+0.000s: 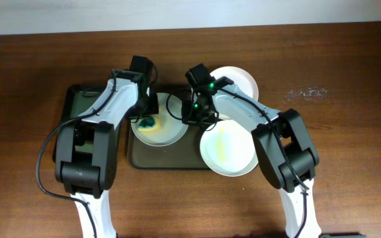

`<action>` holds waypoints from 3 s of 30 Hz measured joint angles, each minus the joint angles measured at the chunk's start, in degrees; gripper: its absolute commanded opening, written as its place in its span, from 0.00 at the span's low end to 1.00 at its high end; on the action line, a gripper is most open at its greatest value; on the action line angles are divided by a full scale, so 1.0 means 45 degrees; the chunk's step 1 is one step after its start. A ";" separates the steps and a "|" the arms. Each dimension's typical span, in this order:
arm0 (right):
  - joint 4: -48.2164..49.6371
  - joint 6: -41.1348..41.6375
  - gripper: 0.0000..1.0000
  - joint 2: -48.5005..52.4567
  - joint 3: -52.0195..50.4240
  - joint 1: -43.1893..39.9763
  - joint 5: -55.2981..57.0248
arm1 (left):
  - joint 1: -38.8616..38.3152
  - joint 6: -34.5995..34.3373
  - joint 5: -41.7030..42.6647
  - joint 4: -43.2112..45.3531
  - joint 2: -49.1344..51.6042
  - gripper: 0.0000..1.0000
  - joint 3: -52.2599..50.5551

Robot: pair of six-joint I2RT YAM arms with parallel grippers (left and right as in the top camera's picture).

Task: Clean dirty plates on tray and stack at the side
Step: 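Scrub the left plate with the sponge while right gripper holds its rim, then lift the scrubbed plate with the right gripper, retract left gripper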

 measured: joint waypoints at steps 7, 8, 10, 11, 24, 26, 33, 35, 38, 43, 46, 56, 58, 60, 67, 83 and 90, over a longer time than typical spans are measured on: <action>-0.0617 0.0160 0.04 0.0010 0.0019 -0.0029 -0.0248 | 0.0534 0.4133 0.2715 -0.0753 0.0000 0.00 0.0141; -0.0670 0.0160 0.04 0.0010 0.0019 -0.0044 -0.0238 | 0.0792 0.4707 0.3458 -0.0495 0.0015 0.00 0.0092; -0.0806 0.0233 0.04 0.0005 0.0019 -0.0121 -0.0243 | 0.0811 0.5095 0.4507 0.0787 0.0107 0.00 -0.0019; -0.0801 0.0272 0.04 0.0005 0.0019 -0.0165 -0.0243 | 0.0763 0.4983 0.4643 0.1248 0.0146 0.00 -0.0044; -0.0923 0.0500 0.04 -0.0005 0.0044 -0.0257 -0.0092 | -0.0748 0.4313 0.1287 0.1812 0.0146 0.00 0.0092; -0.1035 0.0452 0.04 -0.0010 0.0044 -0.0282 -0.0102 | -0.1030 0.5459 0.2186 0.1248 0.0141 0.00 0.0131; -0.0971 0.0510 0.04 -0.0010 0.0044 -0.0461 -0.0121 | -0.1535 0.5343 0.2093 0.4065 0.0170 0.00 -0.0189; -0.0874 0.0515 0.04 -0.0010 0.0044 -0.0461 -0.0092 | -0.1836 0.3580 -0.0306 0.4439 0.0170 0.00 -0.0194; -0.0665 0.0374 0.04 -0.0005 0.0044 -0.0403 -0.0097 | -0.2171 0.1894 -0.2943 0.3555 0.0170 0.00 -0.0155; -0.0821 0.0034 0.04 -0.0005 0.0044 -0.0078 -0.0243 | -0.2132 0.1292 -0.3643 -0.0282 0.0165 0.00 0.0189; -0.0986 -0.0112 0.04 -0.0005 0.0024 -0.0083 -0.0432 | -0.1792 0.3220 -0.1307 -0.1171 0.0131 0.00 0.0330; -0.0947 -0.0034 0.04 -0.0005 -0.0010 -0.0321 -0.0607 | -0.0942 0.3434 0.3997 0.1880 0.0146 0.00 -0.0039; -0.0699 0.0097 0.04 0.0005 -0.0005 -0.0335 -0.0520 | -0.1083 0.2123 0.2652 0.2599 0.0146 0.00 -0.0083; -0.0602 0.0185 0.04 0.0019 -0.0005 -0.0335 -0.0520 | -0.1365 0.0699 0.0350 0.2555 0.0146 0.00 -0.0019; -0.0753 0.0019 0.04 0.0029 -0.0005 -0.0073 -0.0675 | -0.1311 -0.0957 -0.3536 -0.2200 0.0160 0.00 0.0529; -0.0763 0.0068 0.04 0.0034 -0.0005 -0.0194 -0.0656 | -0.0495 0.1613 0.3347 0.1302 0.0296 0.00 0.0529; -0.0792 0.0131 0.04 0.0034 -0.0005 -0.0199 -0.0612 | 0.0015 0.1025 0.0831 -0.0957 0.0602 0.00 0.4711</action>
